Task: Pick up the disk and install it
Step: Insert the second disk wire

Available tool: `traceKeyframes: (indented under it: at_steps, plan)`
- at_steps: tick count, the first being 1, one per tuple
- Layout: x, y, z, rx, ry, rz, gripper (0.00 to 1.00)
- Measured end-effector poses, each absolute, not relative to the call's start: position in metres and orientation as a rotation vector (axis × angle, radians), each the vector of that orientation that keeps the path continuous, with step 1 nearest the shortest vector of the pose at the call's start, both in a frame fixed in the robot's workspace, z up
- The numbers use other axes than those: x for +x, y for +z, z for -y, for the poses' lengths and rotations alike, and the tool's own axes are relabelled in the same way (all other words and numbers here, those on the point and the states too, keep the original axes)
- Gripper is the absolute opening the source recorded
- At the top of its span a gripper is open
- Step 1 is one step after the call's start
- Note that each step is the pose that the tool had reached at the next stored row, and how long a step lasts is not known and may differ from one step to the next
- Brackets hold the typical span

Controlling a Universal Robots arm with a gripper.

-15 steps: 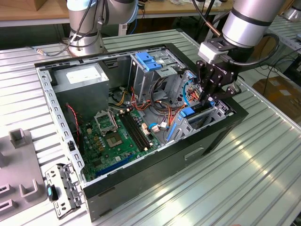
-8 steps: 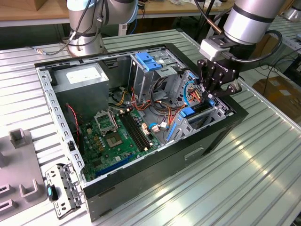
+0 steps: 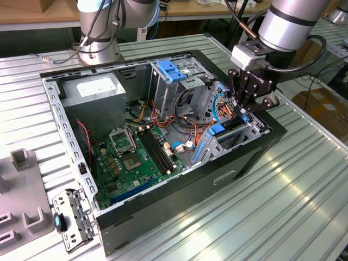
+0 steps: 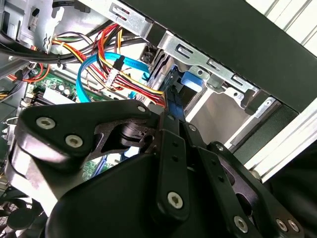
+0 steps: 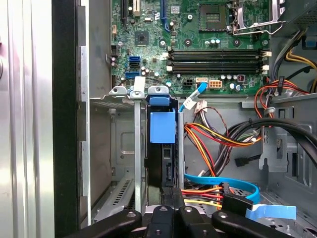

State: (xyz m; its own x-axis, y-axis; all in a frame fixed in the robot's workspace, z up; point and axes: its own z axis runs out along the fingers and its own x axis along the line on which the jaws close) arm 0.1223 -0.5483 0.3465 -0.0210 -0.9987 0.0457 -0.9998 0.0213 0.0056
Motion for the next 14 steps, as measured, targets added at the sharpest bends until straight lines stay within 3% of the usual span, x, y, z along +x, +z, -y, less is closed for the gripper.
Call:
traceKeyframes:
  at_steps: [14]
  plan:
    - [0.1137,0.3531,0.5483,2.172,0.044,2.218,0.11]
